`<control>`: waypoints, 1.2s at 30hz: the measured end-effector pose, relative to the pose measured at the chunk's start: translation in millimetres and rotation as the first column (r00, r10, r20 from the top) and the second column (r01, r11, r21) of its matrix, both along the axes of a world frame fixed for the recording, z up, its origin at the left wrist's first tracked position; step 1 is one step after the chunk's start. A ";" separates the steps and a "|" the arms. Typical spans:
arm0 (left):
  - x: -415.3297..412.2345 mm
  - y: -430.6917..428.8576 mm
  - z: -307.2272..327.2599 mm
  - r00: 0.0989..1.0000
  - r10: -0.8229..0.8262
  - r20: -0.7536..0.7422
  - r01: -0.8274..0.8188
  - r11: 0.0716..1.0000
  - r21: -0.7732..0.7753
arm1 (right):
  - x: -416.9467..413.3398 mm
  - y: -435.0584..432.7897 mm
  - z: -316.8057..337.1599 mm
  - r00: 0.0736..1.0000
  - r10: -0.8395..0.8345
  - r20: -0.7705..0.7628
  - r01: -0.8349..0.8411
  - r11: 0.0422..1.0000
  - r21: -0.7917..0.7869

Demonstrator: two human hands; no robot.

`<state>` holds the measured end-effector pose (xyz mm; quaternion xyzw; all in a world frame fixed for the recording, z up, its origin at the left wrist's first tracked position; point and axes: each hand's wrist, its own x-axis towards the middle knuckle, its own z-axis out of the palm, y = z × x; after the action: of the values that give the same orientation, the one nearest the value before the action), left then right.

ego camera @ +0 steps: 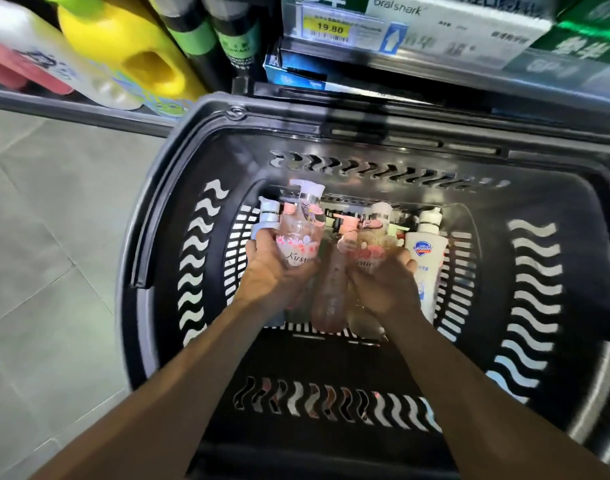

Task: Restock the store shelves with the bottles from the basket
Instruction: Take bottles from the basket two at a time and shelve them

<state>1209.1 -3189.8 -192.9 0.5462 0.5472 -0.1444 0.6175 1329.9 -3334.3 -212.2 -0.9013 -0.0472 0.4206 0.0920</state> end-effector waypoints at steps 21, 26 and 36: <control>12.9 10.3 511.0 0.872 -0.002 0.489 -0.171 0.936 0.308 | 24.9 25.0 564.7 0.975 -0.200 0.100 0.076 0.717 0.693; 23.3 32.2 662.7 0.786 -0.113 0.608 -0.281 0.811 0.514 | 29.7 45.0 705.5 0.941 -0.227 0.249 -0.089 0.546 0.833; 17.1 67.5 869.5 0.582 -0.206 0.787 -0.512 0.659 0.551 | 10.1 73.1 892.7 0.856 -0.333 0.395 -0.322 0.254 0.912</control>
<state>1226.2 -3122.3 676.6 0.6932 0.2686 0.4087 0.5295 1339.9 -3261.2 680.5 -0.7282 -0.3133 0.0424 0.6081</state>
